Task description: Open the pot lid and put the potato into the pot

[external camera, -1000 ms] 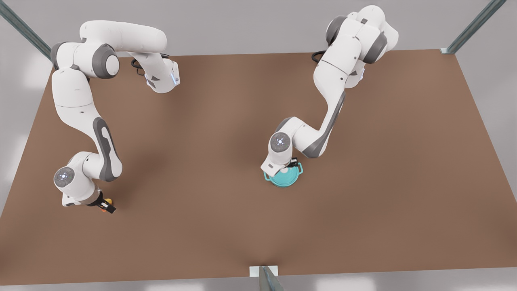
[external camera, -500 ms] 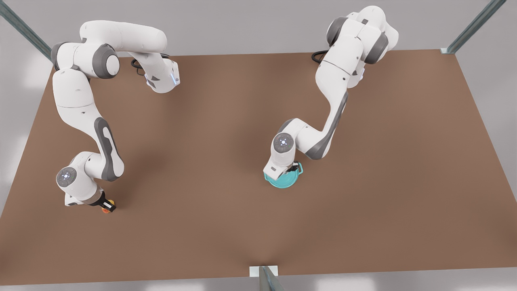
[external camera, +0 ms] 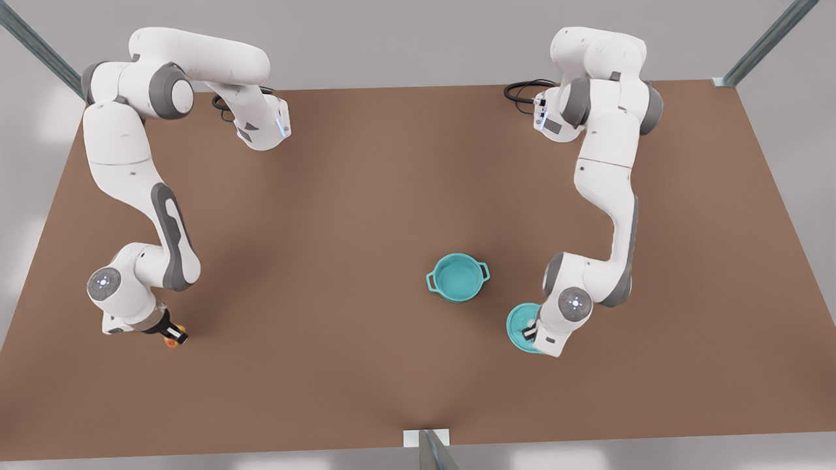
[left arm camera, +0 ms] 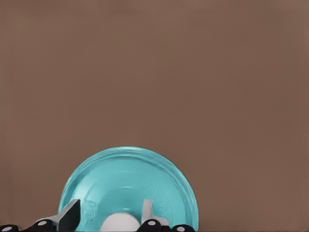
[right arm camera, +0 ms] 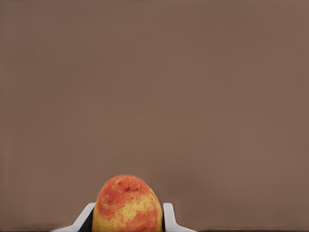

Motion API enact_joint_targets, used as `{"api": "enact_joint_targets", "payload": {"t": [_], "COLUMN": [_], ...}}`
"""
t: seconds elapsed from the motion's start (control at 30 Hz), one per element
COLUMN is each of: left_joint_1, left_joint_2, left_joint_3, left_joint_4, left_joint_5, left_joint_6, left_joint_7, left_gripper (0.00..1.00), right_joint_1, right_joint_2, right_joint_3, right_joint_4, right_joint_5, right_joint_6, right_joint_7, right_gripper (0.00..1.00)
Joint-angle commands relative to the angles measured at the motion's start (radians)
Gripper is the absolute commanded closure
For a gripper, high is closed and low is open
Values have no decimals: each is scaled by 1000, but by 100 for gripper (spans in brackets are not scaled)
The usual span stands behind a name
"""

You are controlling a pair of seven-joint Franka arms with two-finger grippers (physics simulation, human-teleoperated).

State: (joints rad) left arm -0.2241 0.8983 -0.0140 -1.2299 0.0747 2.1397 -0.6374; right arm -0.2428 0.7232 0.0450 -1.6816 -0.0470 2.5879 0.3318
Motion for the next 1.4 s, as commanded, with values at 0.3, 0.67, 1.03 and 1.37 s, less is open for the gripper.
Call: {"api": "enact_joint_targets", "payload": {"t": [0.3, 0.67, 1.03, 1.37], "left_joint_1": [174, 167, 166, 167], "left_joint_2": [-700, -702, -688, -684], "left_joint_3": [-21, -83, -110, -110], "left_joint_4": [-324, -307, -322, -319], "left_joint_5": [-165, -197, -279, -273], "left_joint_6": [-551, -724, -770, -768], "left_joint_7": [567, 479, 473, 476], "left_gripper": [0, 0, 0, 0], "right_joint_1": [315, 718, 904, 973], "right_joint_2": [-180, -56, 147, 271], "right_joint_3": [7, 6, 87, 70], "right_joint_4": [43, 370, 574, 632], "right_joint_5": [2, 4, 19, 16], "right_joint_6": [-376, -578, -247, -210], "right_joint_7": [564, 1201, 1445, 1445], "right_gripper": [44, 44, 44, 43]}}
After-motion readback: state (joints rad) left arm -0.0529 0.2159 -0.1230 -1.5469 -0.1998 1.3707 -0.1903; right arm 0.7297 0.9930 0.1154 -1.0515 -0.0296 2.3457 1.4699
